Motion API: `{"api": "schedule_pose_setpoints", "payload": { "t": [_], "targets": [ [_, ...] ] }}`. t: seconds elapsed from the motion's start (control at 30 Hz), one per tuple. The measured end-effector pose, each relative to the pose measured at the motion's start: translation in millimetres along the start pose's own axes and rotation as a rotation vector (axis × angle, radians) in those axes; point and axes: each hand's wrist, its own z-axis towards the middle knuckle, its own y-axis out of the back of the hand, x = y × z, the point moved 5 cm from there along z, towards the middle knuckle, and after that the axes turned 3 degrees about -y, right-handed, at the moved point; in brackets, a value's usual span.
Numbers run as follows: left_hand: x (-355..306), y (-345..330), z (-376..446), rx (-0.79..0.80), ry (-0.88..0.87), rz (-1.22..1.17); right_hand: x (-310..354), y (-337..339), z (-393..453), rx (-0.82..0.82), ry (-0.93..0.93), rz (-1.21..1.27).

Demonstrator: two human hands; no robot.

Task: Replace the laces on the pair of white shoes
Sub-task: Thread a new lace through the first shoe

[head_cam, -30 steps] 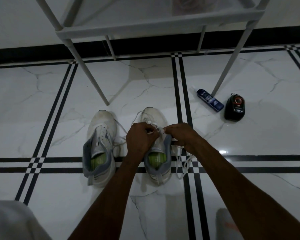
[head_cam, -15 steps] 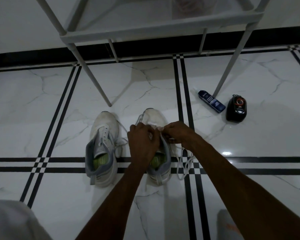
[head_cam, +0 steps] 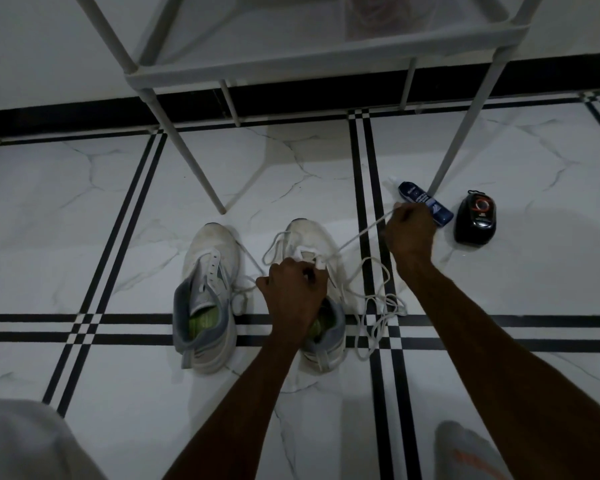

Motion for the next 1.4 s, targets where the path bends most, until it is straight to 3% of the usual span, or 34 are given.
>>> {"api": "schedule_pose_setpoints", "payload": {
  "t": [0.07, 0.2, 0.23, 0.43, 0.5, 0.6, 0.67, 0.73, 0.83, 0.9, 1.03, 1.17, 1.23, 1.3, 1.4],
  "targets": [
    [2.5, -0.3, -1.5, -0.011, -0.014, -0.001, 5.0, 3.4, -4.9, -0.033, 0.167, 0.004],
    [6.7, -4.7, 1.3, 0.027, -0.015, -0.048, 6.3, -48.0, -49.0, 0.529, 0.435, -0.206],
    [8.7, -5.6, 1.8, 0.031, -0.014, -0.056, 3.5, -58.2, -58.3, 0.600, 0.458, -0.259],
    [15.9, -6.6, 3.1, 0.038, -0.016, -0.047, 10.6, -71.9, -68.1, 0.643, 0.576, -0.509],
    [15.0, -2.9, 1.9, 0.022, -0.025, -0.071, 18.3, -59.7, -59.8, 0.488, 0.538, -0.397],
    [14.1, 2.9, 1.9, -0.006, -0.032, -0.080, 33.0, -3.8, -33.1, -0.095, 0.325, 0.056],
    [13.9, 5.0, 1.0, 0.000, -0.021, -0.080, 44.7, 19.0, -27.7, -0.292, 0.400, 0.148],
    [12.3, 6.5, -0.2, 0.005, -0.006, -0.107, 48.2, 5.1, -27.0, -0.127, 0.465, 0.019],
    [11.8, 8.6, -0.3, -0.001, -0.009, -0.128, 11.3, -54.1, -44.4, 0.373, 0.507, -0.489],
    [13.0, 8.2, -0.5, -0.002, -0.003, -0.148, -5.5, -76.8, -61.0, 0.518, 0.528, -0.601],
    [14.9, 9.2, -2.7, -0.009, 0.012, -0.127, 4.4, -70.1, -74.1, 0.387, 0.600, -0.512],
    [15.4, 12.7, -3.4, -0.008, 0.031, -0.114, 42.1, 5.4, -34.4, -0.185, 0.371, 0.080],
    [15.5, 14.0, -4.0, -0.005, 0.042, -0.130, 57.4, 21.9, -20.6, -0.316, 0.423, 0.039],
    [15.3, 13.3, -4.9, 0.004, 0.043, -0.136, 56.5, 1.9, -19.2, -0.145, 0.491, -0.216],
    [15.9, 12.8, -3.4, 0.011, 0.033, -0.140, 26.1, -54.6, -49.6, 0.412, 0.547, -0.370]
  ]
}}
